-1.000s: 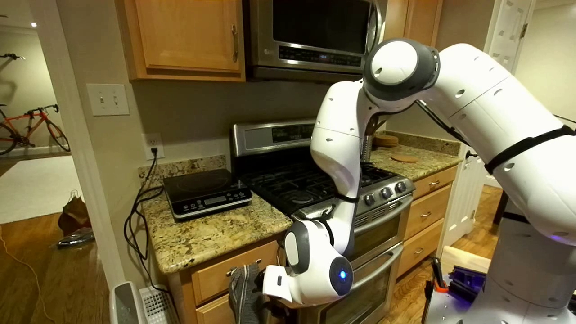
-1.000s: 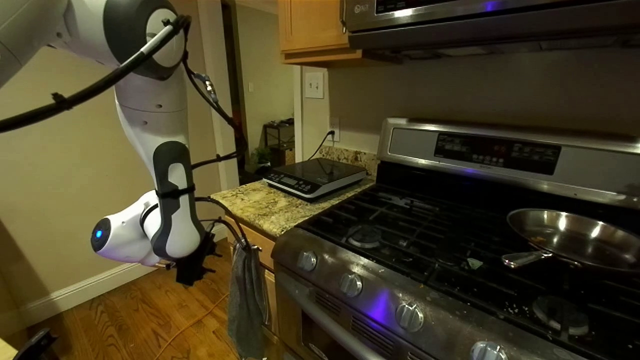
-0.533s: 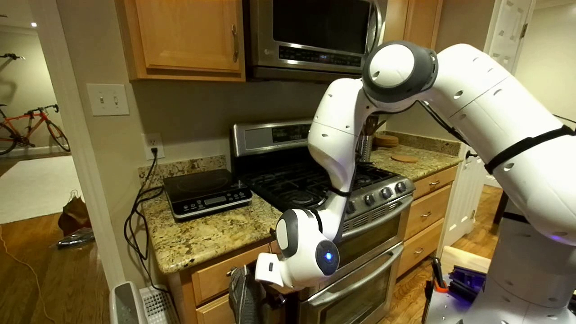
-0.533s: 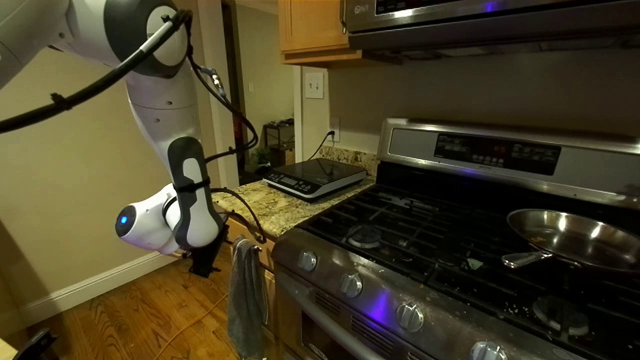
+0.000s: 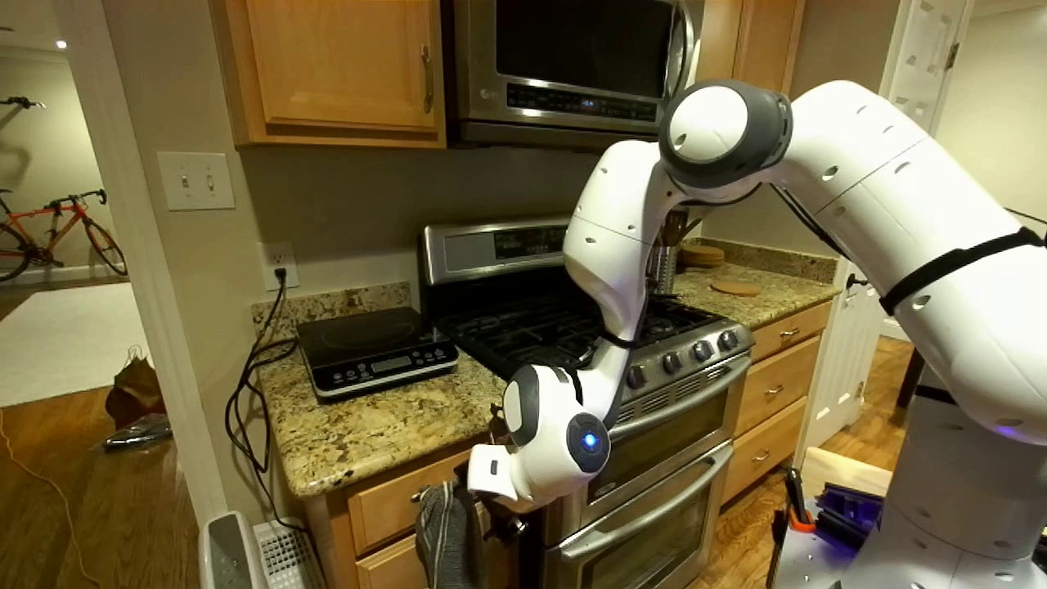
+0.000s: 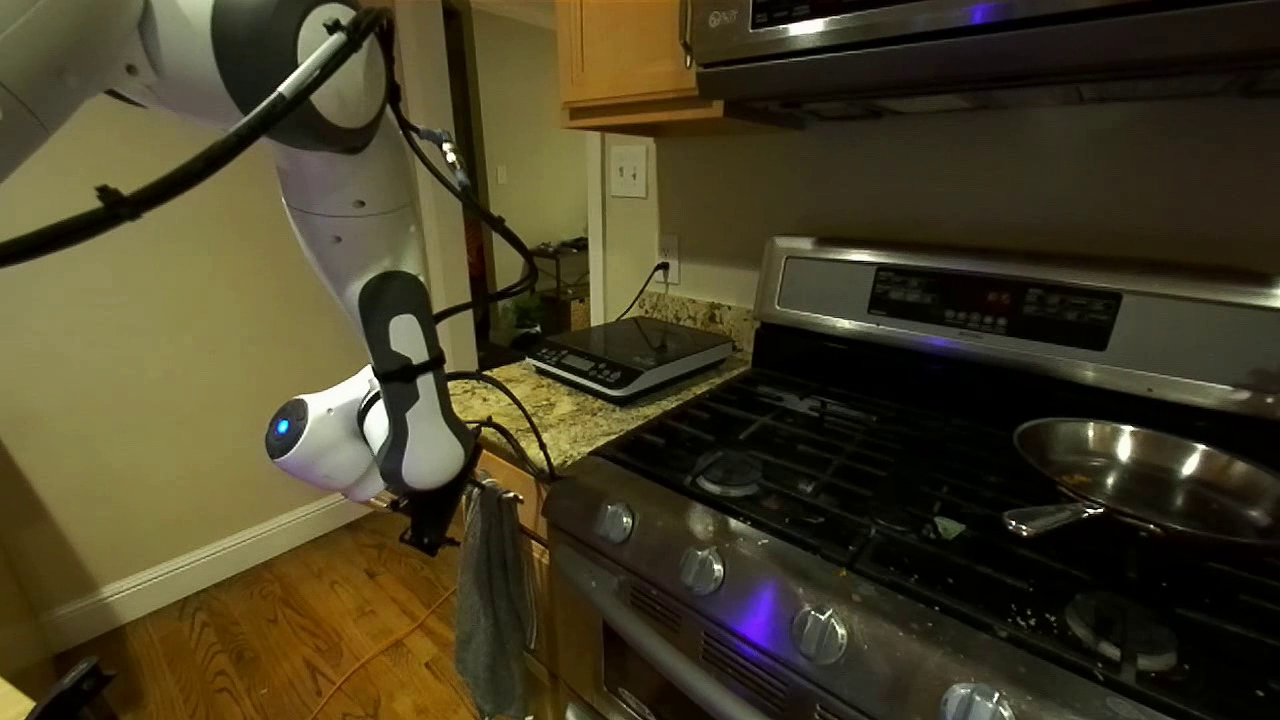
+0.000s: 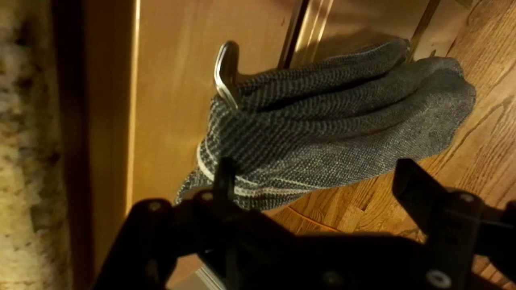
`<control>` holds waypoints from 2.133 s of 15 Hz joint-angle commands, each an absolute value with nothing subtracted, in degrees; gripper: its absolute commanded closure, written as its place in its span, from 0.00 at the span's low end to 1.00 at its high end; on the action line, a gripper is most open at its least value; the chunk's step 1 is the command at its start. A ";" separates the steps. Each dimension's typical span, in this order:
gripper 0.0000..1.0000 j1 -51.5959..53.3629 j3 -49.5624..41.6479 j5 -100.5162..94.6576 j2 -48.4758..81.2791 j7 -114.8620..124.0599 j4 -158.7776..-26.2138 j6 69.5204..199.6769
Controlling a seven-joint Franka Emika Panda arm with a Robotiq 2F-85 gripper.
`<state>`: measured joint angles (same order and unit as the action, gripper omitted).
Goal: Open the first top drawer
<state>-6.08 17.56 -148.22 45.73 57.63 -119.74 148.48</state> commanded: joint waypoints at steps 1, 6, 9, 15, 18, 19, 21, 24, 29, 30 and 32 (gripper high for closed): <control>0.00 -7.02 18.44 -147.80 45.96 56.57 -119.75 148.21; 0.00 -6.97 18.35 -146.29 45.95 56.66 -119.36 147.65; 0.00 -6.79 17.77 -142.28 45.54 56.32 -118.81 147.46; 0.00 -6.77 17.60 -136.82 45.10 57.50 -117.22 147.26; 0.00 -7.01 17.44 -135.30 45.97 57.68 -115.34 148.30; 0.00 -7.29 17.37 -134.84 46.73 57.69 -114.16 149.17; 0.07 -7.73 17.27 -133.57 48.22 57.55 -112.47 150.66; 0.26 -7.99 17.17 -131.47 50.50 57.54 -110.10 151.49; 0.62 -8.05 17.34 -131.13 52.22 58.90 -107.68 151.09; 0.69 -7.99 17.38 -131.27 51.91 59.31 -107.69 151.02; 0.81 -7.81 17.35 -131.66 51.42 59.66 -107.79 150.87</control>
<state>-6.91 17.68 -131.66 49.92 59.06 -110.37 149.54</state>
